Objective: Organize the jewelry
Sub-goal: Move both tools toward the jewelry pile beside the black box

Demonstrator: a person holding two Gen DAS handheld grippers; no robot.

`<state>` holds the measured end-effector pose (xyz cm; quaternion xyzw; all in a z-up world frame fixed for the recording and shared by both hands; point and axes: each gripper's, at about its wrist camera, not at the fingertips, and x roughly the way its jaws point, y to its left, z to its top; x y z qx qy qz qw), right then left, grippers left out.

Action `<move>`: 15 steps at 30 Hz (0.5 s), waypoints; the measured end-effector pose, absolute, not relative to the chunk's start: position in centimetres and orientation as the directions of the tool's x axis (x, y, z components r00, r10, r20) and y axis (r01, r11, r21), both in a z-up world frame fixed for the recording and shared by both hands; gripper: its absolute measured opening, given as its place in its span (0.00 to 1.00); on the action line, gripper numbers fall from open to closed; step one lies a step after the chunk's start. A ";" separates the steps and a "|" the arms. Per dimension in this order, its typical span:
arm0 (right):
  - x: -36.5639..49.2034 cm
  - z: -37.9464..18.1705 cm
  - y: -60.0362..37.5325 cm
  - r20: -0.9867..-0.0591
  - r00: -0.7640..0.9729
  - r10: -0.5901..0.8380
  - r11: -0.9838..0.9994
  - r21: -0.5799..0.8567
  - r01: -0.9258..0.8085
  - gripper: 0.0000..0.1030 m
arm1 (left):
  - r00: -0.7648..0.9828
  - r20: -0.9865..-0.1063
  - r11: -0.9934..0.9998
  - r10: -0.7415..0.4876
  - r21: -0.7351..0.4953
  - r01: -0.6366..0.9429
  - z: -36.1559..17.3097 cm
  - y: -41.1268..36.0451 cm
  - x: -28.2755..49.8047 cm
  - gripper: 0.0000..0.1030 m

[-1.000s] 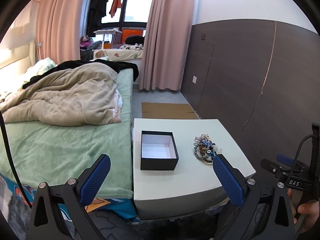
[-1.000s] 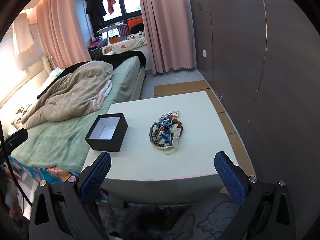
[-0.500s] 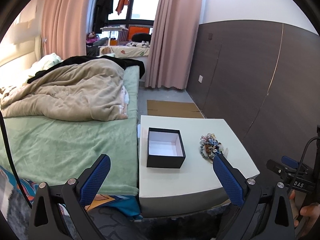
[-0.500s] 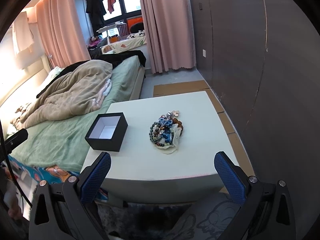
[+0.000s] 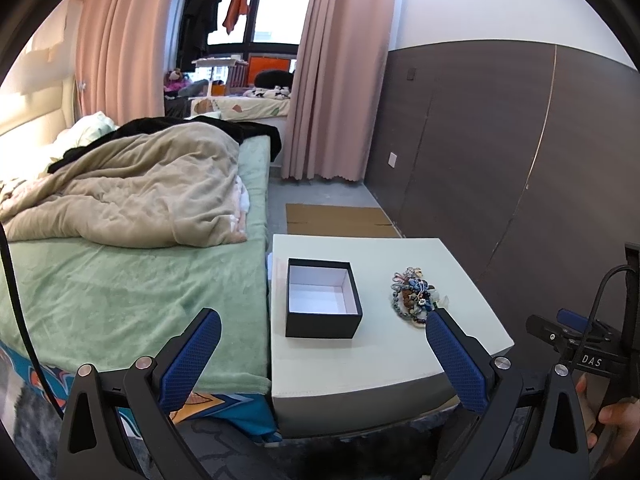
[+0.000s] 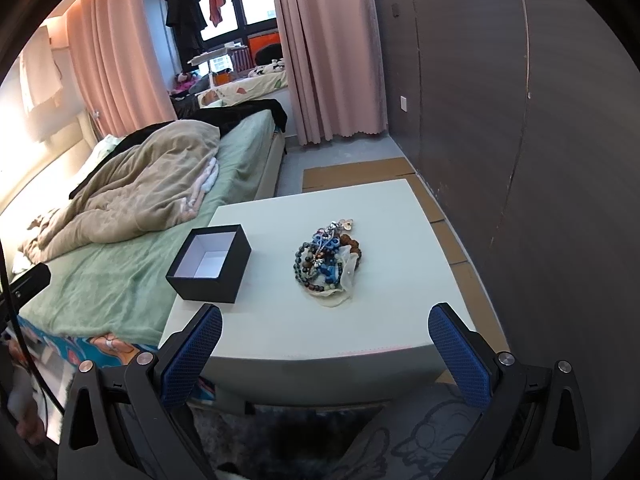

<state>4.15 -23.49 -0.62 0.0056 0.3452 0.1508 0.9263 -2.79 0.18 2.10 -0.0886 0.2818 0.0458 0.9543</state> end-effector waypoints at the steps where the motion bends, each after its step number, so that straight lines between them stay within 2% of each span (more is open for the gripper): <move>1: 4.1 -0.7 -23.5 -0.638 0.716 0.282 0.955 0.115 -0.274 1.00 | 0.837 -0.546 0.980 0.037 -0.142 -0.136 2.1 0.1 -2.8 0.99; 15: 4.2 0.1 -24.2 -0.625 0.725 0.291 0.953 0.128 -0.273 1.00 | 0.840 -0.542 0.983 0.031 -0.137 -0.125 2.2 -0.1 -2.8 0.99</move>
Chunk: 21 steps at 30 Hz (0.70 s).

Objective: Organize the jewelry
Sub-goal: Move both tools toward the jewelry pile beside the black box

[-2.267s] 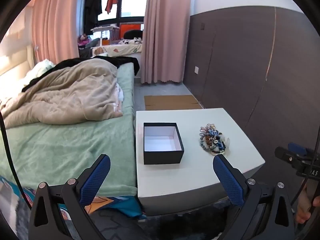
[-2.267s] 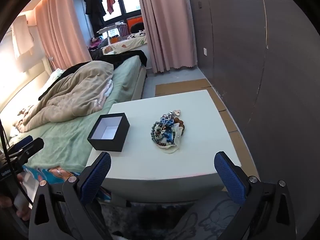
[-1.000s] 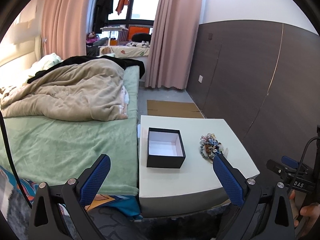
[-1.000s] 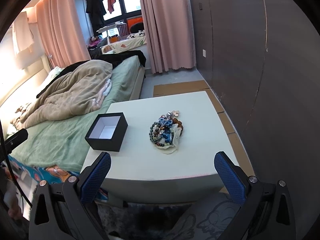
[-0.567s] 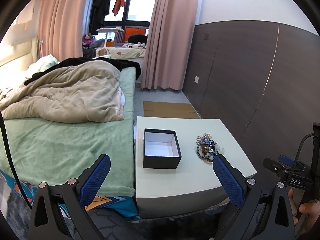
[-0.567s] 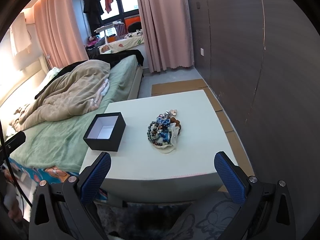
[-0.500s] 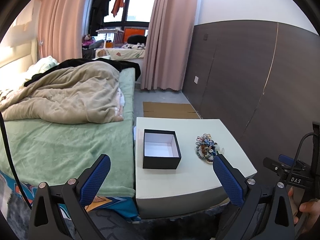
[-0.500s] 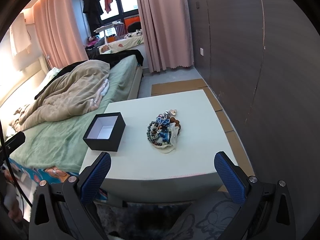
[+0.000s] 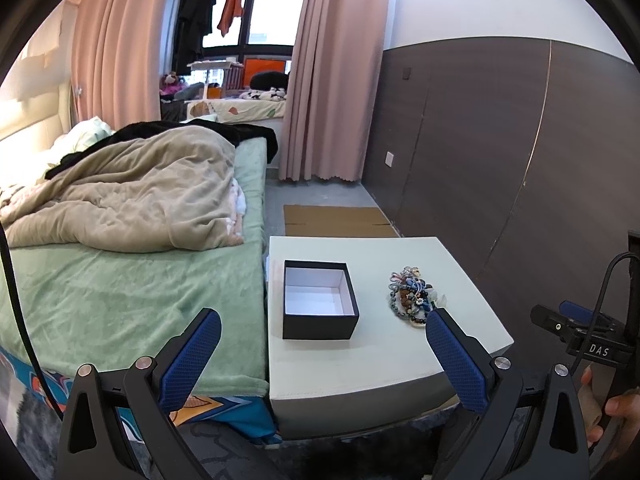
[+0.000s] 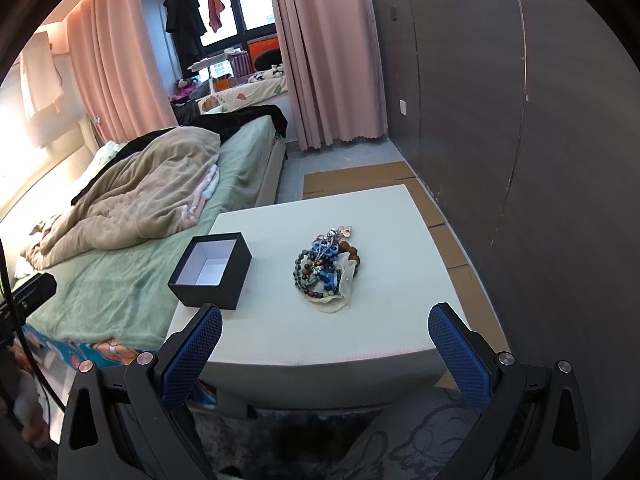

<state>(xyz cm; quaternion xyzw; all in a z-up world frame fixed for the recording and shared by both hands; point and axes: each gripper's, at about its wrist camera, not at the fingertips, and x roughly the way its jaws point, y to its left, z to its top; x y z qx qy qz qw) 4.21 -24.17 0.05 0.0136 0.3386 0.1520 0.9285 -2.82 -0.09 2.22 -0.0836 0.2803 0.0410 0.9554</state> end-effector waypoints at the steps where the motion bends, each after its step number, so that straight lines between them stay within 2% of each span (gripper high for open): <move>1: 4.2 0.1 -24.2 -0.624 0.723 0.295 0.952 0.132 -0.275 1.00 | 0.840 -0.542 0.983 0.030 -0.137 -0.123 2.2 -0.1 -2.7 0.99; 21: 9.3 -1.9 -27.9 -0.669 0.687 0.285 0.958 0.175 -0.227 1.00 | 0.796 -0.604 0.988 -0.051 -0.146 -0.047 0.5 -3.8 5.1 0.99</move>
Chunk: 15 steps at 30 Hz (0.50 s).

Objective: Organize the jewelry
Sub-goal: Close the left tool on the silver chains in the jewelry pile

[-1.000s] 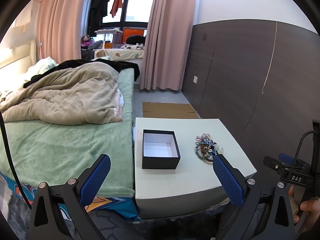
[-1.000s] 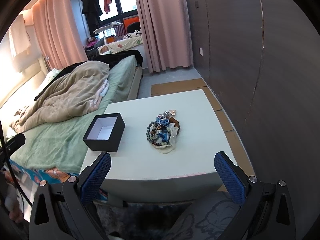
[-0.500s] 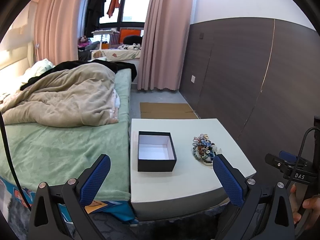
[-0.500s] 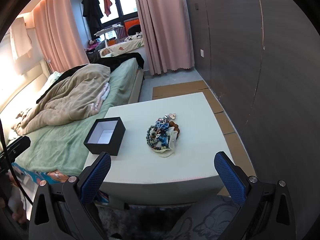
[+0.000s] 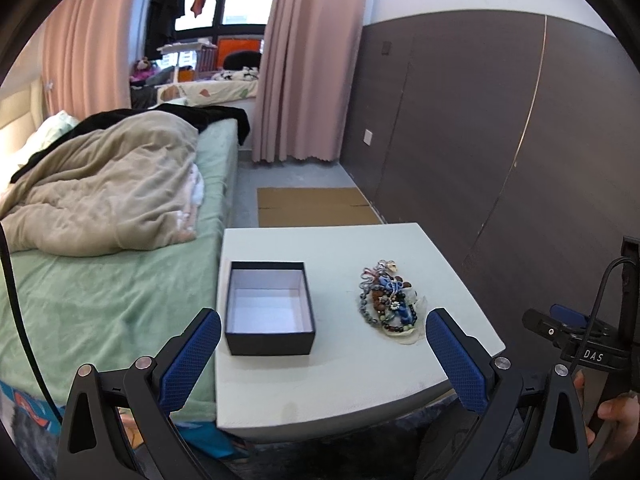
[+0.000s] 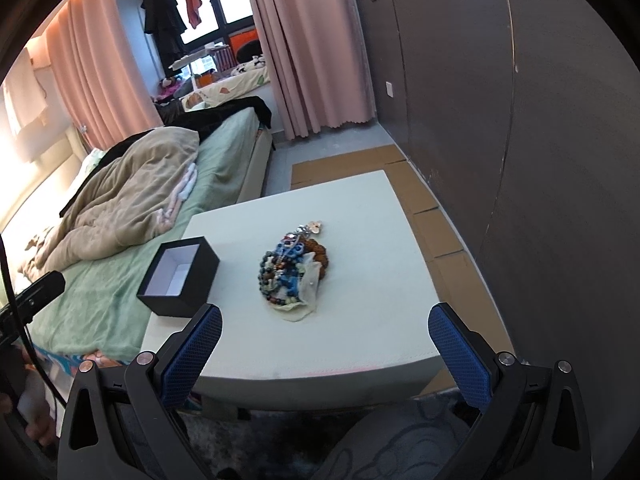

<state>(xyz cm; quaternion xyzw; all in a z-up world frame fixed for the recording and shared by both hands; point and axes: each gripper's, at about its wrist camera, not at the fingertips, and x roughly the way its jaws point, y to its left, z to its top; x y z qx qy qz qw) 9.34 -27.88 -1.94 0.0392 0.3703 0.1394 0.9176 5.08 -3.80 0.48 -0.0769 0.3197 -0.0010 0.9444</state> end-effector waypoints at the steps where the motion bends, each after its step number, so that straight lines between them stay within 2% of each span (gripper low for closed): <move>1: 9.7 -2.1 -28.1 -0.671 0.686 0.280 0.960 0.175 -0.220 1.00 | 0.792 -0.608 0.989 -0.054 -0.143 -0.042 0.4 -4.1 5.6 0.99; 6: 11.6 -3.4 -29.3 -0.696 0.658 0.287 0.958 0.206 -0.200 1.00 | 0.763 -0.638 0.988 -0.105 -0.157 0.004 -0.4 -5.3 8.5 0.99; 12: 13.8 -4.8 -30.4 -0.723 0.627 0.291 0.957 0.232 -0.176 0.97 | 0.696 -0.702 0.985 -0.153 -0.164 0.051 -2.1 -7.3 12.0 0.80; 15: 14.8 -5.5 -30.9 -0.734 0.608 0.303 0.952 0.257 -0.164 0.94 | 0.671 -0.721 0.983 -0.175 -0.169 0.074 -2.7 -8.3 13.4 0.77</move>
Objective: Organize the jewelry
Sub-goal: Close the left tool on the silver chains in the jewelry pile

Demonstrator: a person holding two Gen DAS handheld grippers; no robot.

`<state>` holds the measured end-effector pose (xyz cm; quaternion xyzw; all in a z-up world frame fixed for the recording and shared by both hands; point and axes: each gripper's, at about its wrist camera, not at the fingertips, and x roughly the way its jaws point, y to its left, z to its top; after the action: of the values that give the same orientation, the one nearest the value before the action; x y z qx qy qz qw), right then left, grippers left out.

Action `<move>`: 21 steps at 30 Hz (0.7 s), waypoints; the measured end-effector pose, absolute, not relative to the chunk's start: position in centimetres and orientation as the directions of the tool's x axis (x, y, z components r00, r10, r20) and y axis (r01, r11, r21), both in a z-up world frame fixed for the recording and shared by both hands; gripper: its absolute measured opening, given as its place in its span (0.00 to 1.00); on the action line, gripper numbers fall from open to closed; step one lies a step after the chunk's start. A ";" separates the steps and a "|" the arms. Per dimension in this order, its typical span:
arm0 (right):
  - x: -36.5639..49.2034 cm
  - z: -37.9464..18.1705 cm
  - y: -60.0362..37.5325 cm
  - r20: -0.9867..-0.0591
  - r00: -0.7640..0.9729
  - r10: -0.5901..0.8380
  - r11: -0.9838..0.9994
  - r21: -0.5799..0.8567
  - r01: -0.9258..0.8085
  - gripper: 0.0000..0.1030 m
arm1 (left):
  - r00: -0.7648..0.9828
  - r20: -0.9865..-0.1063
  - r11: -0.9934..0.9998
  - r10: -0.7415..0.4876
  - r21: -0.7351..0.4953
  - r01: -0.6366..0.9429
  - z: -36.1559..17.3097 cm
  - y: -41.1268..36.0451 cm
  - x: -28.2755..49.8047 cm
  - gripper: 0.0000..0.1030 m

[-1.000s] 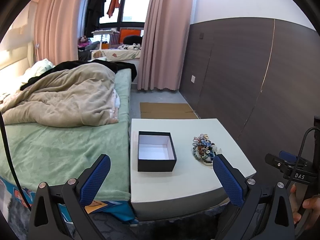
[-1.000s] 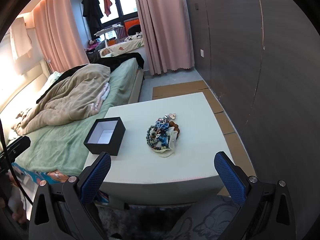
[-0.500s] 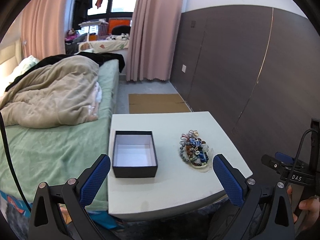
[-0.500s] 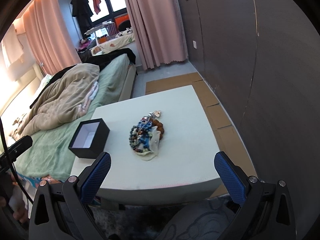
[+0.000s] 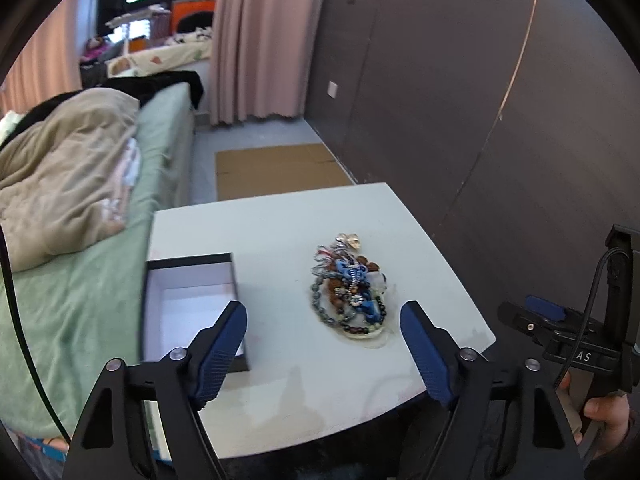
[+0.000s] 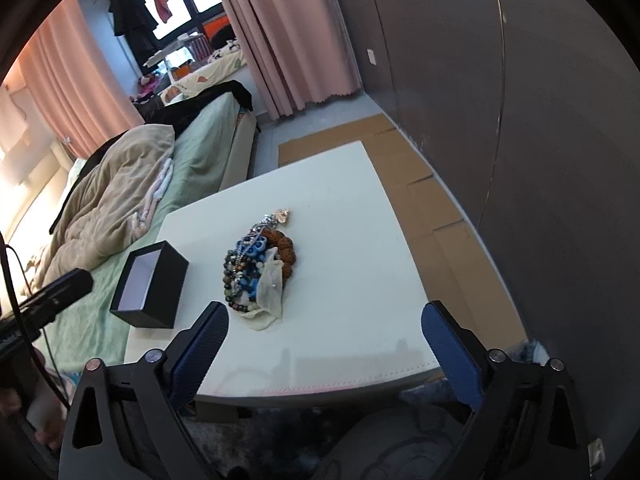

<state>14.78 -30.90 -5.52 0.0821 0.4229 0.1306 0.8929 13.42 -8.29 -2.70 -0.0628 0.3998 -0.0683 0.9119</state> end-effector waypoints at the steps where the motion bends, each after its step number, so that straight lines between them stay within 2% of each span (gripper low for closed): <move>1: 15.1 -5.8 -31.1 -0.737 0.602 0.307 0.951 0.266 -0.159 0.92 | 0.664 -0.726 0.983 -0.177 -0.168 0.078 -2.9 -8.5 13.9 0.75; 4: 16.1 -6.7 -31.4 -0.748 0.580 0.323 0.945 0.292 -0.150 0.90 | 0.638 -0.745 0.981 -0.193 -0.168 0.100 -3.4 -9.4 15.4 0.66; 12: 17.6 -8.2 -32.4 -0.756 0.558 0.341 0.936 0.328 -0.128 0.89 | 0.566 -0.796 0.976 -0.216 -0.171 0.132 -5.3 -11.5 19.8 0.52; 15: 18.2 -8.7 -32.9 -0.757 0.552 0.349 0.932 0.344 -0.117 0.87 | 0.540 -0.812 0.975 -0.222 -0.165 0.151 -6.0 -12.4 21.3 0.50; 17: 18.7 -9.2 -33.2 -0.761 0.544 0.354 0.929 0.354 -0.109 0.81 | 0.525 -0.822 0.974 -0.219 -0.158 0.160 -6.4 -12.8 22.2 0.46; 21: 19.3 -10.0 -33.6 -0.766 0.532 0.360 0.924 0.370 -0.094 0.80 | 0.500 -0.841 0.976 -0.208 -0.145 0.162 -7.4 -13.1 24.3 0.42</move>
<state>19.27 -33.57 -10.04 0.1433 0.4654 0.1315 0.8635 24.34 -13.10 -7.35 -0.0236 0.4885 -0.1070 0.8656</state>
